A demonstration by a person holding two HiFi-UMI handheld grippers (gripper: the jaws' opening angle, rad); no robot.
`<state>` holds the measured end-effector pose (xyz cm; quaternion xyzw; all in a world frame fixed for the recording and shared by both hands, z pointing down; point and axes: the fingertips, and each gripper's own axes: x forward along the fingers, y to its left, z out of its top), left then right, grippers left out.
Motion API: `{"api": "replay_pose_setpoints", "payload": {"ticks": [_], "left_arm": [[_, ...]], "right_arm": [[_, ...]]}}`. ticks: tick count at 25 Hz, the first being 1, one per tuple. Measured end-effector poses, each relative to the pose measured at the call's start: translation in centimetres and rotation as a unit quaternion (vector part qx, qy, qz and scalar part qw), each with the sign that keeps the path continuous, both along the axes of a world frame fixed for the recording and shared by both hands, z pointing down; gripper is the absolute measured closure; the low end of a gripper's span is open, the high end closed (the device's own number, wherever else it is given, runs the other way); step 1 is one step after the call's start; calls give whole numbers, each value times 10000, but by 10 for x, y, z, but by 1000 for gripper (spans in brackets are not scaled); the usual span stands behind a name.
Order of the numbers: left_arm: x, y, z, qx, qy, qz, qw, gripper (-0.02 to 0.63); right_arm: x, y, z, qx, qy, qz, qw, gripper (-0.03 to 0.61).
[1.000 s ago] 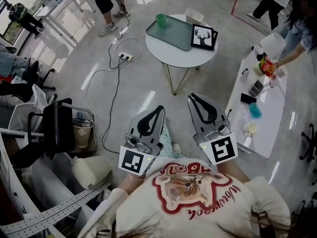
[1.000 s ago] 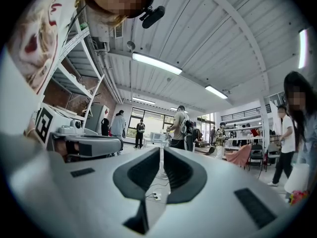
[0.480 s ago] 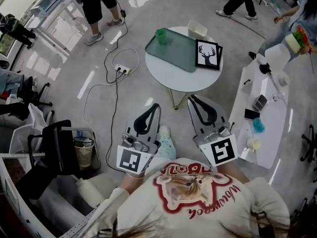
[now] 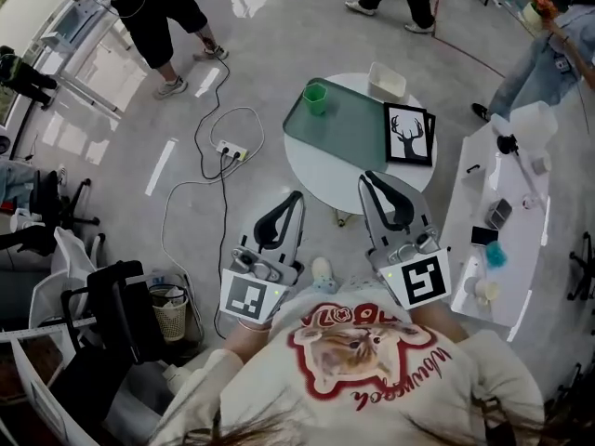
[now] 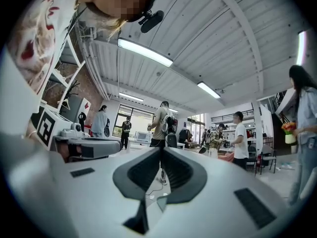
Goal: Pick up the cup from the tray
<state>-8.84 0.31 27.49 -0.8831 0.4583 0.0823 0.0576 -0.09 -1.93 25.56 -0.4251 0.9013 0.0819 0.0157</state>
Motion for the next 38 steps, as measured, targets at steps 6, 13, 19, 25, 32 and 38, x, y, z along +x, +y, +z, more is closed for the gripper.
{"api": "replay_pose_setpoints", "payload": {"ticks": [6,13,19,25,32,38], "left_arm": [[-15,-34,5,-110,57,10,9999,600],[-21,-80,13,-201,95,-84,9997,600],[-20,-135,14,-168,59,-181,9997,600],[-9,-188,9,-72,36,-286,9996,600],[-7,-218,11,-171,30,-351,9992,600],[-9,-232,5,-142,35,-318,9994,600]], "right_arm": [[-17,-34,4,-105,72,-23,9999,535],[-22,-84,11,-130,74,-32,9999,536],[-19,-137,13,-141,40,-77,9999,535],[-5,-192,25,-250,76,-86,9996,537],[-6,-225,24,-274,28,-169,9995,535],[-12,-239,22,-298,-3,-184,9994,535]]}}
